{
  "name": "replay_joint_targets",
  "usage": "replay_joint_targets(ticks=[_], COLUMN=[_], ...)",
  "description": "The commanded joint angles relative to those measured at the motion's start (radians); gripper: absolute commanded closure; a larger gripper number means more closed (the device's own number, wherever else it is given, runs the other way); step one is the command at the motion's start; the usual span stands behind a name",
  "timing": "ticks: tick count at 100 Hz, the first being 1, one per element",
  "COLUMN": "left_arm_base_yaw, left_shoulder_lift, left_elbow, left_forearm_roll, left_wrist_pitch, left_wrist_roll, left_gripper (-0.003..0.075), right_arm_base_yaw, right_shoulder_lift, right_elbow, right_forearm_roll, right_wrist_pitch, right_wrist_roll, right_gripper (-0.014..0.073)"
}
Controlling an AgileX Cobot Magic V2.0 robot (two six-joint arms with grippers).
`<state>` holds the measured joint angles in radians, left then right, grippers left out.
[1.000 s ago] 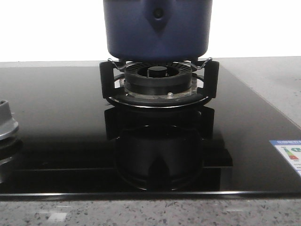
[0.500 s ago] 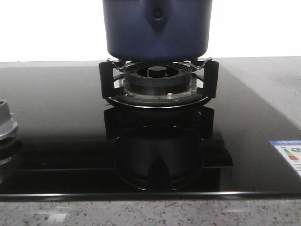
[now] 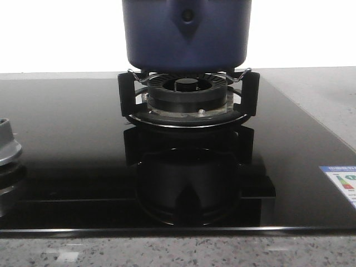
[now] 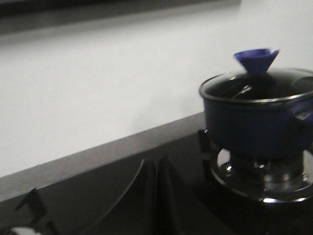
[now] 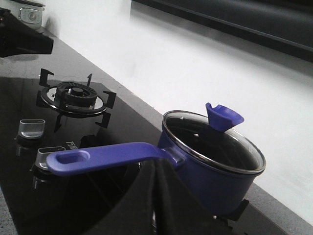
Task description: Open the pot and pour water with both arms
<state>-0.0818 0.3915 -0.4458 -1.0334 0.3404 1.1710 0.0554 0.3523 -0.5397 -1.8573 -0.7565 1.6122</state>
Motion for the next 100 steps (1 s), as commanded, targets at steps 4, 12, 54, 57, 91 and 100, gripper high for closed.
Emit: replay_joint_targets(ticks=[4, 12, 54, 57, 91, 100], left_arm_base_yaw=[0.012, 0.012, 0.012, 0.012, 0.035, 0.064], left_shoulder_lift=[-0.016, -0.029, -0.317, -0.335, -0.426, -0.426], left_elbow=[-0.026, 0.001, 0.395, 0.413, 0.491, 0.493], left_forearm_roll=[0.418, 0.612, 0.984, 0.984, 1.033, 1.039], left_wrist_pitch=[-0.043, -0.050, -0.309, -0.309, -0.117, -0.059], left_wrist_roll=[-0.437, -0.646, -1.171, -1.171, -1.171, -1.171], left_gripper=[0.0740, 0.0740, 0.0740, 0.0741, 0.0740, 0.0740], right_arm_base_yaw=[0.001, 0.001, 0.001, 0.001, 0.001, 0.001], right_shoulder_lift=[0.010, 0.010, 0.010, 0.010, 0.010, 0.010], right_elbow=[-0.022, -0.022, -0.022, -0.022, -0.022, -0.022], right_forearm_roll=[-0.022, -0.022, -0.022, -0.022, -0.022, -0.022], right_wrist_pitch=[0.035, 0.035, 0.035, 0.035, 0.035, 0.035], right_wrist_roll=[0.002, 0.002, 0.002, 0.002, 0.002, 0.002], right_gripper=[0.0657, 0.0657, 0.0657, 0.0657, 0.0657, 0.0657])
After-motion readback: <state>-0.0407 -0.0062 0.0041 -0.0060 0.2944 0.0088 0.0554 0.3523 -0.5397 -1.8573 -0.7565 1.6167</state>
